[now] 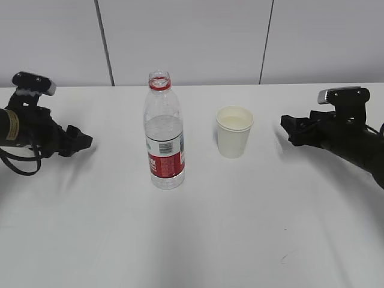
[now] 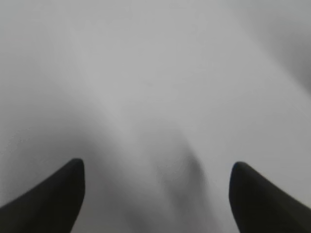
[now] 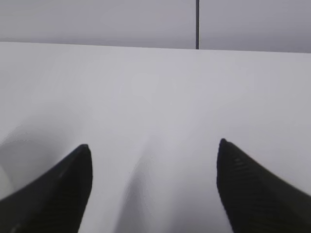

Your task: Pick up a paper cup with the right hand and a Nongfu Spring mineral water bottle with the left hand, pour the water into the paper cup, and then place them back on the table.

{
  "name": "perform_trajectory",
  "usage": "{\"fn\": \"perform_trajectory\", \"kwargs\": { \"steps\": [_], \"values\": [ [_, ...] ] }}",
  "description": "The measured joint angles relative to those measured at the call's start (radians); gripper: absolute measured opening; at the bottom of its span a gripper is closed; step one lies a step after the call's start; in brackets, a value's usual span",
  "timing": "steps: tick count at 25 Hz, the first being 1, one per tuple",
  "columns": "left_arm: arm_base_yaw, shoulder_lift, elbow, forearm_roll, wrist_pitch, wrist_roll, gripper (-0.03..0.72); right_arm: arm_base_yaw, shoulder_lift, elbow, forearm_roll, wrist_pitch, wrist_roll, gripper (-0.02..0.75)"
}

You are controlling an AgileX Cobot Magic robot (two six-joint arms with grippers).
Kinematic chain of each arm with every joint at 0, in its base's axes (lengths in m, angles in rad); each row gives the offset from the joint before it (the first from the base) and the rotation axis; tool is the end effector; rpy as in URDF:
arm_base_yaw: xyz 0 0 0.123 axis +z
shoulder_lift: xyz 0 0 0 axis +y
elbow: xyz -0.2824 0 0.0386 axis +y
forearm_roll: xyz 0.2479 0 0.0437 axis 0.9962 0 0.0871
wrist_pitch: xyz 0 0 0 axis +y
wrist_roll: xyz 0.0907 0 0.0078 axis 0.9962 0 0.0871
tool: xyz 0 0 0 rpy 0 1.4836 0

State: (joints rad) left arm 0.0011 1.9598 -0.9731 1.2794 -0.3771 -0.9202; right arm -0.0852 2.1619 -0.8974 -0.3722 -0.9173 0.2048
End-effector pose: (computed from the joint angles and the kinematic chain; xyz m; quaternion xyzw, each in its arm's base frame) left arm 0.3762 -0.0316 0.1266 0.2202 0.8847 -0.0997 0.3987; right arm 0.3900 -0.0070 0.0874 -0.0643 0.7968 0.0836 0.5950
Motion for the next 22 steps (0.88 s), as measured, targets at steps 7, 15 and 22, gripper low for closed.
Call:
{"fn": "perform_trajectory", "kwargs": {
  "steps": [7,15,22],
  "values": [
    [0.002,-0.06,-0.035,-0.055,0.149,0.001,0.545,0.0,-0.096,-0.071,0.002,0.308,0.015,0.592],
    [-0.037,-0.171,-0.044,-0.041,0.507,0.001,0.501,0.0,-0.227,-0.216,0.006,0.879,0.088,0.592],
    [-0.064,-0.178,-0.052,-0.453,0.869,0.395,0.499,0.0,-0.231,-0.354,0.026,1.322,0.076,0.592]
  ]
}}
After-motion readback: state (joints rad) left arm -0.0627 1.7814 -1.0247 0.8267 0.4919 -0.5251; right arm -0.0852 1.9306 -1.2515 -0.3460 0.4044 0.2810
